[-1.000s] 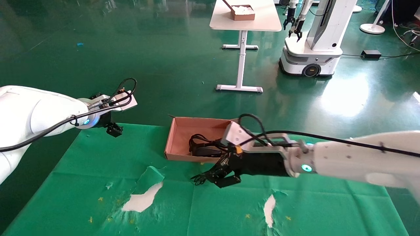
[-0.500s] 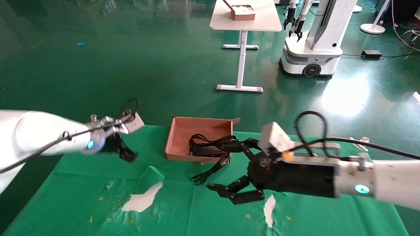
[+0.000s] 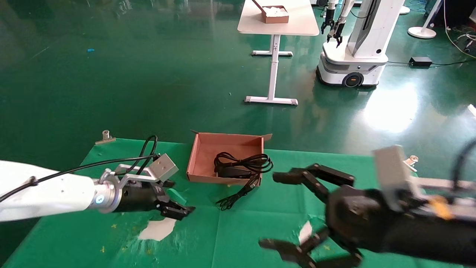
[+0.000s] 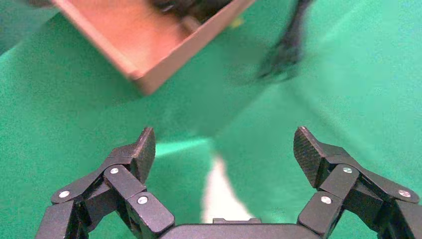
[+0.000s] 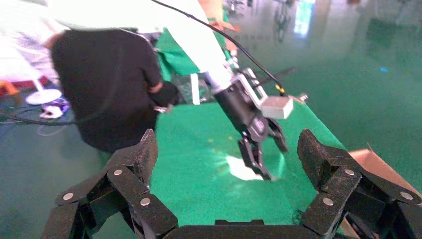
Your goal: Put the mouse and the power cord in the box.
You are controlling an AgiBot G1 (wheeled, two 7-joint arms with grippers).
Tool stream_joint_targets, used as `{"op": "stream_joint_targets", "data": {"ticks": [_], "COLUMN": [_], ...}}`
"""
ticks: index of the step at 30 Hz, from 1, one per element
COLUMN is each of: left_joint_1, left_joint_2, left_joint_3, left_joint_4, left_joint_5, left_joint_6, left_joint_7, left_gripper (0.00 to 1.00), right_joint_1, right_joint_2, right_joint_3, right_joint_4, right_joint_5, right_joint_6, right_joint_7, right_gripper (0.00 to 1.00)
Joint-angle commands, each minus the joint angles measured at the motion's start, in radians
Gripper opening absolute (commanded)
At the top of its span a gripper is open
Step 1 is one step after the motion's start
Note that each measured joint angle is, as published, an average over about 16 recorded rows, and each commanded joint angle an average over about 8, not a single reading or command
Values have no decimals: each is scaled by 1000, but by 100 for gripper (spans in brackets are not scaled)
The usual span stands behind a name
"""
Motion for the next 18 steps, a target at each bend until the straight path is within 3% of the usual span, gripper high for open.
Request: {"op": "stream_joint_targets", "data": {"ticks": [1,7,18], "left_joint_1": [26,104,247], "left_joint_2": [-23,-94,-223], "left_joint_3": [-36,-143,-340], "left_joint_4": [-34,-136,-324], "left_joint_5": [-46,-183,-436], "left_joint_6": [29,117,279], "left_joint_7": [18,70,168], "left_gripper": [100,100,100], "right_joint_1": [-24,-69,-72], "right_joint_2": [26,78,82], "right_joint_3": [29,85,89], "right_joint_4": [25,72,76], "right_joint_5": [33,97,103], "right_joint_6": [-26,-78,-82], "right_joint_7": [1,3,3], "right_gripper": [100,100,100]}}
